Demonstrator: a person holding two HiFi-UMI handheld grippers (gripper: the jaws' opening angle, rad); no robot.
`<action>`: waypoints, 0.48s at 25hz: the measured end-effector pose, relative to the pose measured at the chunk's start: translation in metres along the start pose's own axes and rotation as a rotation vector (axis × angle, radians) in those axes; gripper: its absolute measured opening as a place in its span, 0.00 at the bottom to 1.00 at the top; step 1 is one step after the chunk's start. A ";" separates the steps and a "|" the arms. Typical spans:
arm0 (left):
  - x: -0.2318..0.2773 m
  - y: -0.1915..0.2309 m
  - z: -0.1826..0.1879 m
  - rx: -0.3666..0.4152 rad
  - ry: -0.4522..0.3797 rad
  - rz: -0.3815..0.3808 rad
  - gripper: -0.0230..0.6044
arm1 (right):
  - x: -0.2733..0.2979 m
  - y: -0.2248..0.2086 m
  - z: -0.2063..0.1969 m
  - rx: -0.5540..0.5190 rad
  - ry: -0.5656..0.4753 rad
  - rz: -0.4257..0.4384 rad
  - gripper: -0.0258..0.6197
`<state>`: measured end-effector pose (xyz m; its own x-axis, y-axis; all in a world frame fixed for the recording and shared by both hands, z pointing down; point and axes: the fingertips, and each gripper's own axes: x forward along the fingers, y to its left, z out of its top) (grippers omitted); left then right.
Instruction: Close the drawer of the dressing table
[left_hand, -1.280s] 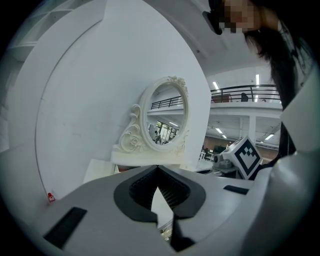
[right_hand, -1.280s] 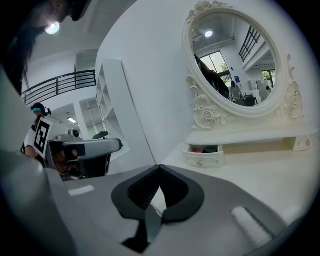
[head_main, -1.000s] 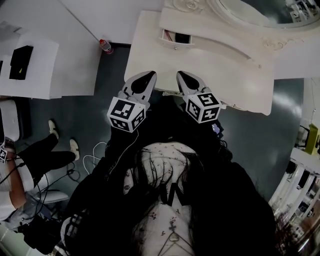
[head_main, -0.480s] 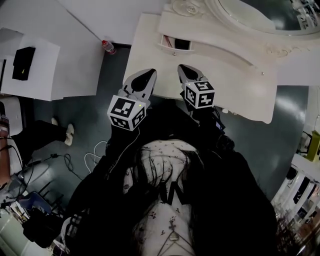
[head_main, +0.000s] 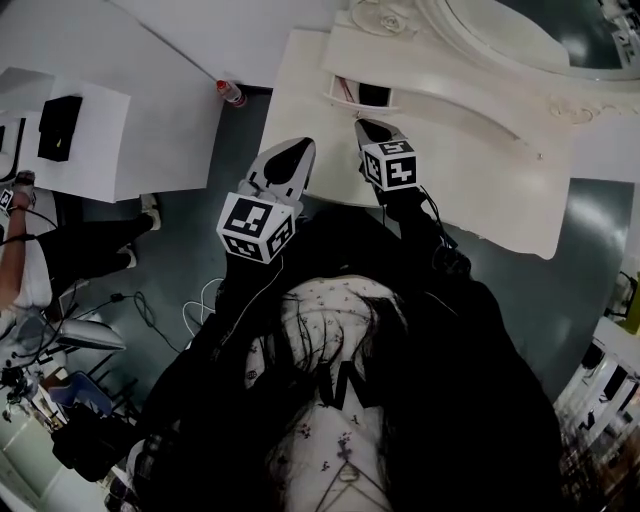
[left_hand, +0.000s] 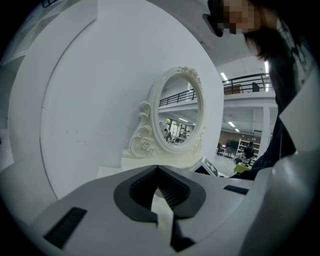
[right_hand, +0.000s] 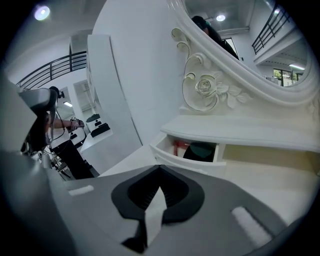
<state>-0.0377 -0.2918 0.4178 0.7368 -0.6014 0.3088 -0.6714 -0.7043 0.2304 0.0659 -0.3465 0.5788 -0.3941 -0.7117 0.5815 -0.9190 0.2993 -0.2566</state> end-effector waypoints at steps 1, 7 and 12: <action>-0.001 0.003 0.000 -0.001 0.003 0.007 0.04 | 0.004 -0.002 -0.001 -0.006 0.008 -0.010 0.05; -0.004 0.021 0.000 -0.018 0.013 0.048 0.04 | 0.022 -0.011 -0.011 -0.031 0.062 -0.052 0.14; -0.001 0.027 0.000 -0.026 0.019 0.063 0.04 | 0.030 -0.015 -0.018 -0.055 0.096 -0.064 0.14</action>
<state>-0.0569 -0.3100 0.4238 0.6917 -0.6368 0.3407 -0.7184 -0.6550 0.2343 0.0675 -0.3611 0.6144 -0.3310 -0.6674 0.6671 -0.9405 0.2911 -0.1754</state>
